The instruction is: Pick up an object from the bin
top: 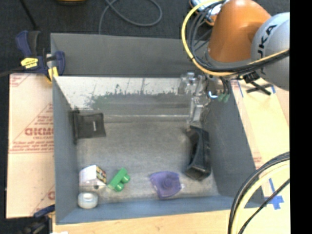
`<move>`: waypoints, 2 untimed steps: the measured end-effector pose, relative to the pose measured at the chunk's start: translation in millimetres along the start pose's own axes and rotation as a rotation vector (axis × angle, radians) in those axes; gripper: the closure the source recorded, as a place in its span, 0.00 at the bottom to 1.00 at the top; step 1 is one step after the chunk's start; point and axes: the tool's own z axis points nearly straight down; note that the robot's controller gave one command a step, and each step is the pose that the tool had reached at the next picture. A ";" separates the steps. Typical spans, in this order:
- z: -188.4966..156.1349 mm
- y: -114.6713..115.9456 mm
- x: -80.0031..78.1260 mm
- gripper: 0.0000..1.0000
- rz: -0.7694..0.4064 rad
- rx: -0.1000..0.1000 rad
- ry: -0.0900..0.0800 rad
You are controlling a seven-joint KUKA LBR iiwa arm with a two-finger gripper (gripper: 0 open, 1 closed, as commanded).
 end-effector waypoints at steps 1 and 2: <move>-5.4 -0.1 -0.7 0.00 0.000 0.001 -0.007; 58.1 28.1 31.1 0.00 -0.095 0.002 -0.009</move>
Offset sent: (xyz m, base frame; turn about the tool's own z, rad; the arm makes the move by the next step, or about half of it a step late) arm -0.0830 0.0774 -0.1607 -0.2435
